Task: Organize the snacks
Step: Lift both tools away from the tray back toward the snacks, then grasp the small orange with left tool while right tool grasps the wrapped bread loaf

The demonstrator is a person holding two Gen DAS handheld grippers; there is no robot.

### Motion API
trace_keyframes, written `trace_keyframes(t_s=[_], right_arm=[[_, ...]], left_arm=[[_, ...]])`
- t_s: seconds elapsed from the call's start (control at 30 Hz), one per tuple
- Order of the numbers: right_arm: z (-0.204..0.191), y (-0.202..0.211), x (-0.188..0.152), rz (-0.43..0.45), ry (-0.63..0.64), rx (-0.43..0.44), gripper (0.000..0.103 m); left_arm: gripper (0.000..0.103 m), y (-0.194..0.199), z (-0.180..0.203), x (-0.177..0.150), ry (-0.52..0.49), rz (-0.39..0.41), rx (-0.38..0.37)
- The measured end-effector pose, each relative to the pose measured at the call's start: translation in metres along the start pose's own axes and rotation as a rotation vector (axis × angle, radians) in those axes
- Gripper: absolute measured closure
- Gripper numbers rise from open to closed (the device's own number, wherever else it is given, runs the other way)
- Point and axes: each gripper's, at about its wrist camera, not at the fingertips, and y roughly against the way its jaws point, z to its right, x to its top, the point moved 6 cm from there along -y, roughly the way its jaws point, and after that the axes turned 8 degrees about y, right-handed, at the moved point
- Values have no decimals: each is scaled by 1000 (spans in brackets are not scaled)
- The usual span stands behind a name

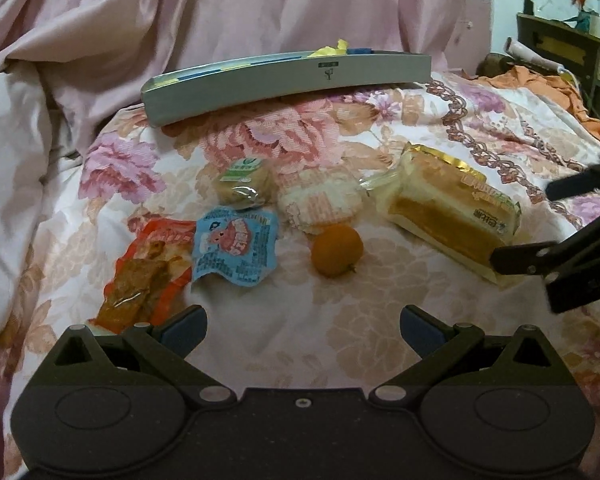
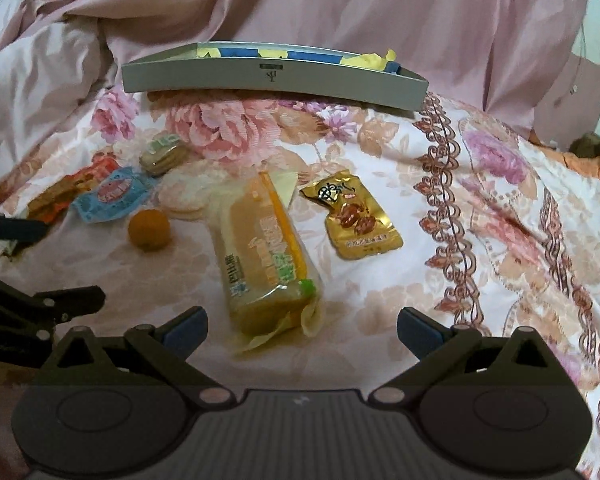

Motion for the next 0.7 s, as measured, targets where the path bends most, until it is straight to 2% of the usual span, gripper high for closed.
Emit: trace_keyframes(t_s=[0.1,0.27,0.33,0.47,0.7], right_arm=[[-9,-7,5,32,112,-3,0],[-32,-14,13,153,428,-4,0],[-33,-19,15,182,484,-12,0],[-25,-31,19,144,400,28,0],[-12,-46,11,53,265,86,0]], left_arm=[[1,-3,0,2,-14,-5,-31],[1,-11,2,6,-57,-2,-60],[1,-15,5,10,-76,8,-74],[1,-26,9,21,-82,32,-120],[1,-38,6,31,1,35,-166]])
